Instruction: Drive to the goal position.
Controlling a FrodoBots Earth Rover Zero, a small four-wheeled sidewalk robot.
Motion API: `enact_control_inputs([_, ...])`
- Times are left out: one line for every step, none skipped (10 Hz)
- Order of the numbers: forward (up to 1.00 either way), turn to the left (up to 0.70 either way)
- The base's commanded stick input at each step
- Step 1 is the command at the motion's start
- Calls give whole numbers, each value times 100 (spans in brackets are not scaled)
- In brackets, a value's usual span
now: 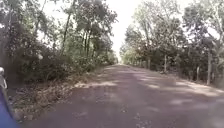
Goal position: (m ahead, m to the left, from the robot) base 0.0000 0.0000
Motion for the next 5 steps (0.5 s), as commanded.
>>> enact_control_inputs([6,-3])
enact_control_inputs([6,-3])
enact_control_inputs([6,-3])
enact_control_inputs([5,-3])
enact_control_inputs([5,-3])
